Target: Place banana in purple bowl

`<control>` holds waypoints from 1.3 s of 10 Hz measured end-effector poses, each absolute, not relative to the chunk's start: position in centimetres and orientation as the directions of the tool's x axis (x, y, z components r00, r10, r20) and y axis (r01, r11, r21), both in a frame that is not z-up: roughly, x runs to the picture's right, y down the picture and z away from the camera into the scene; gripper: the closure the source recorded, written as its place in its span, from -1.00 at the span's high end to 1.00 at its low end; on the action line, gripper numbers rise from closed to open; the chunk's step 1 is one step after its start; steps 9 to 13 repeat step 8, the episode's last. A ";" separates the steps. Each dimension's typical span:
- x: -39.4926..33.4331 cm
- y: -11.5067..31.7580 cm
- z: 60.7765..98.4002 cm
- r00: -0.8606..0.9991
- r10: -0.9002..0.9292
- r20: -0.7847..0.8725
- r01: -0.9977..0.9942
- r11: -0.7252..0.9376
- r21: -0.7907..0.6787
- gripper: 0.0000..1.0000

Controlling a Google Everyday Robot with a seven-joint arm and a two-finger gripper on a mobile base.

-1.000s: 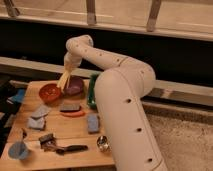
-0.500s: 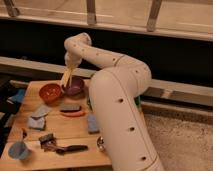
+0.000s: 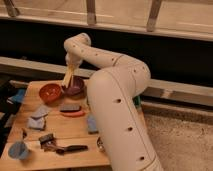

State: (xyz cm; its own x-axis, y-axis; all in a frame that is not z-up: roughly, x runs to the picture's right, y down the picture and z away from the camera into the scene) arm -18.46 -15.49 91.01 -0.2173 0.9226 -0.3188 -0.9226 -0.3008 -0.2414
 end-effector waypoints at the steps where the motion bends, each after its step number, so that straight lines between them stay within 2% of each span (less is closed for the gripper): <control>1: -18.3 -15.6 90.9 -0.227 0.917 -0.327 -0.916 -0.315 -0.249 0.13; 2: -18.0 -15.6 90.9 -0.228 0.917 -0.328 -0.915 -0.317 -0.248 0.20; 13: -18.2 -15.5 91.0 -0.226 0.916 -0.330 -0.915 -0.316 -0.249 0.20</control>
